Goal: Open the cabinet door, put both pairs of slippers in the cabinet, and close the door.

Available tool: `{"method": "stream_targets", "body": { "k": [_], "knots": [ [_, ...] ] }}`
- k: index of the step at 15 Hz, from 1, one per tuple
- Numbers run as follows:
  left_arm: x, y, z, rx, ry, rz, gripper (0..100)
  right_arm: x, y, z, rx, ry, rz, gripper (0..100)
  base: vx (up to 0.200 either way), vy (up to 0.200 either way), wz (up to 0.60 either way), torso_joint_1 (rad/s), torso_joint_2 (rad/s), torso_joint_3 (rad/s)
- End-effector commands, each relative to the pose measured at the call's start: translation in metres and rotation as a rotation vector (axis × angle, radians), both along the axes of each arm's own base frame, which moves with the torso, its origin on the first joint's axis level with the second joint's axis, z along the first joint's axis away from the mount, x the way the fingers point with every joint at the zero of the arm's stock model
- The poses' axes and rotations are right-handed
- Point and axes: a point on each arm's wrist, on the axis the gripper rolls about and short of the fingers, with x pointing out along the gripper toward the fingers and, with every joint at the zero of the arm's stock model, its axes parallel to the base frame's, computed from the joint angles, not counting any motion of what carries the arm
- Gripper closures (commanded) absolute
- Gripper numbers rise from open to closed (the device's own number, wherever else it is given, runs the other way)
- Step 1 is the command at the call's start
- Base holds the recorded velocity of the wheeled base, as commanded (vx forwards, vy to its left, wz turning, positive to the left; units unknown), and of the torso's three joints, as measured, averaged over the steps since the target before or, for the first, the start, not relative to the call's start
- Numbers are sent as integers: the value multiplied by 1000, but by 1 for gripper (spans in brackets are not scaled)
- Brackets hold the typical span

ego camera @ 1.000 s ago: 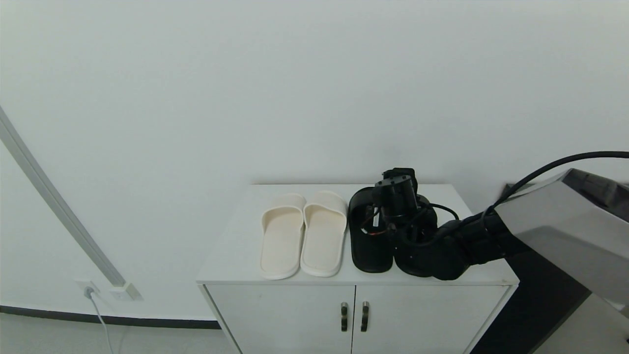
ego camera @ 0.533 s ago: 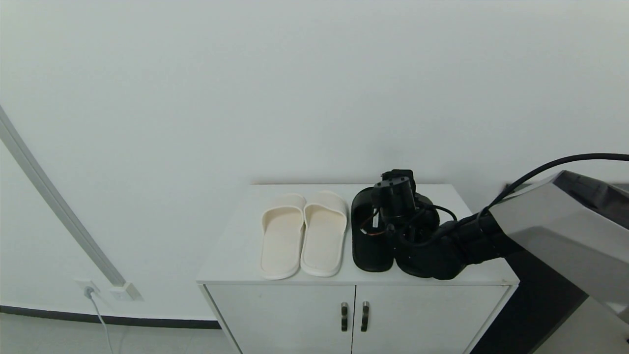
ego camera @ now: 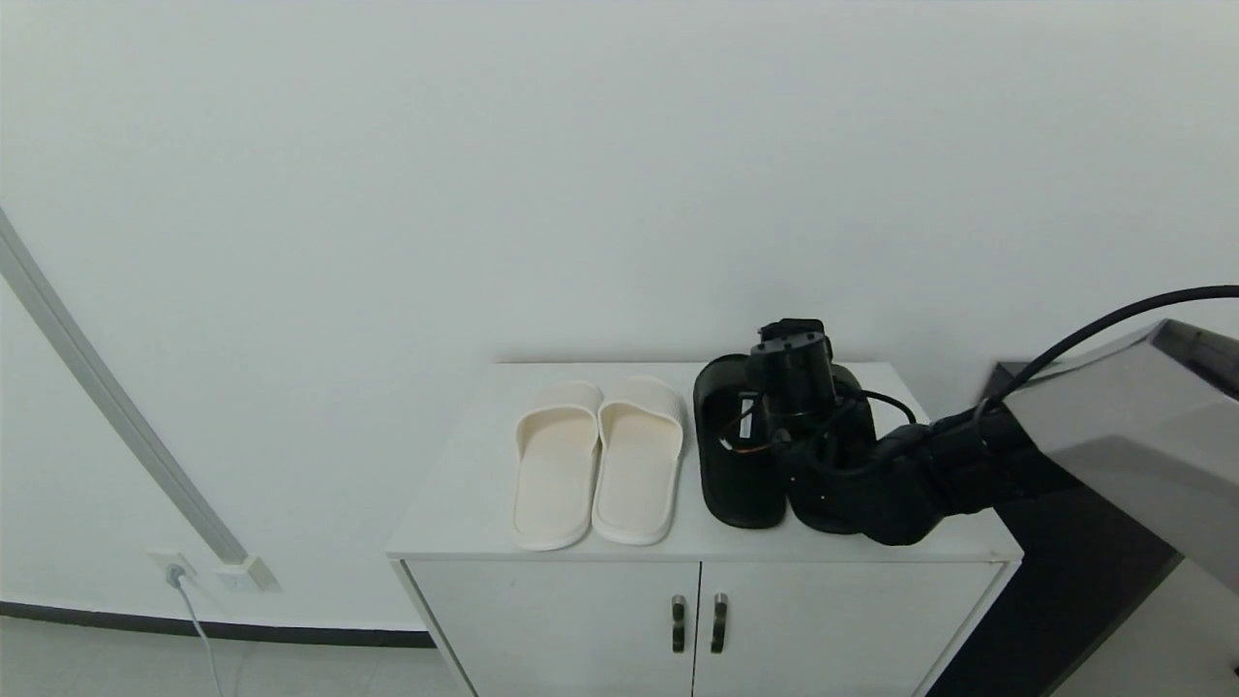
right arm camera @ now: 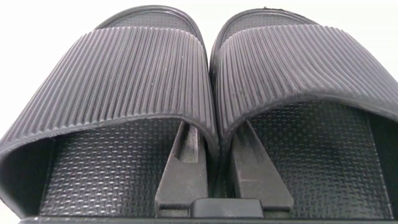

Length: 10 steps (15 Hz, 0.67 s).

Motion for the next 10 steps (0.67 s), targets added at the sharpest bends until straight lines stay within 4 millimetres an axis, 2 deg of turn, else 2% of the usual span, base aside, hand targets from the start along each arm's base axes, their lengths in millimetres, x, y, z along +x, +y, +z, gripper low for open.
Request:
{"method": "stream_targets", "body": {
  "k": [1,2,4,6,8,10],
  "knots": [
    [0,0,0,1,1,0,100,-33,-17,34,51,-34,161,100,0,0,0,0,0,0],
    [0,0,0,1,1,0,100,-38,-20,36,51,-36,203,100,0,0,0,0,0,0],
    [0,0,0,1,3,0,100,-73,-44,47,32,-70,389,100,0,0,0,0,0,0],
    [0,0,0,1,1,0,100,-105,-59,56,46,-65,529,100,0,0,0,0,0,0],
    [0,0,0,1,3,0,100,-131,-77,55,49,-37,666,100,0,0,0,0,0,0],
    [0,0,0,1,3,0,100,-146,-87,53,44,-8,770,100,0,0,0,0,0,0]
  ]
}}
